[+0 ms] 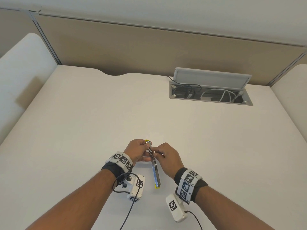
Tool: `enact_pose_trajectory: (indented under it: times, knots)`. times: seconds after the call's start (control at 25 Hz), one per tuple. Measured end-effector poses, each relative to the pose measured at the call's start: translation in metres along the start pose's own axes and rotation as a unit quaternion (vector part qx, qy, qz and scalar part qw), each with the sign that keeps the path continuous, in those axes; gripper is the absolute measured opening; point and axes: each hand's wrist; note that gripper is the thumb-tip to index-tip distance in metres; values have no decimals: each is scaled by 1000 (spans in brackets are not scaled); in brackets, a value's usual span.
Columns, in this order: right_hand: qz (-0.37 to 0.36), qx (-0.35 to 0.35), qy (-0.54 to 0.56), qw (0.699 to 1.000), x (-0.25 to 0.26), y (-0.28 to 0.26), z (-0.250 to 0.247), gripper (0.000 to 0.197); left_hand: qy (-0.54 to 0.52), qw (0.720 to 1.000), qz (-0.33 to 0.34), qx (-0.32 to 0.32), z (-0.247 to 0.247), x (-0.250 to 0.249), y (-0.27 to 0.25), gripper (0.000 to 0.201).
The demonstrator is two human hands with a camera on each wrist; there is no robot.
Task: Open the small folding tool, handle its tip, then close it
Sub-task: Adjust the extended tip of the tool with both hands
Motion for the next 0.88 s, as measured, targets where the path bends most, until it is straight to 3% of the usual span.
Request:
enact_pose_trajectory:
  times: [0.48, 0.72, 0.88]
  knots:
    - [-47, 112, -84, 989, -9, -7, -6, 41, -38, 999, 1, 6, -2, -1, -1, 26]
    - [-3, 136, -55, 989, -5, -10, -10, 64, -62, 998, 16, 1, -4, -1, 1, 23]
    - [73, 173, -19, 982, -6, -16, -7, 84, -73, 997, 20, -26, -6, -5, 5, 22]
Point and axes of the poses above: each hand's wrist, its own y-axis towards the middle knuckle, its own z-axis out of the palm, x = y × z, and after that the axes turned 9 degrees about x, right-handed
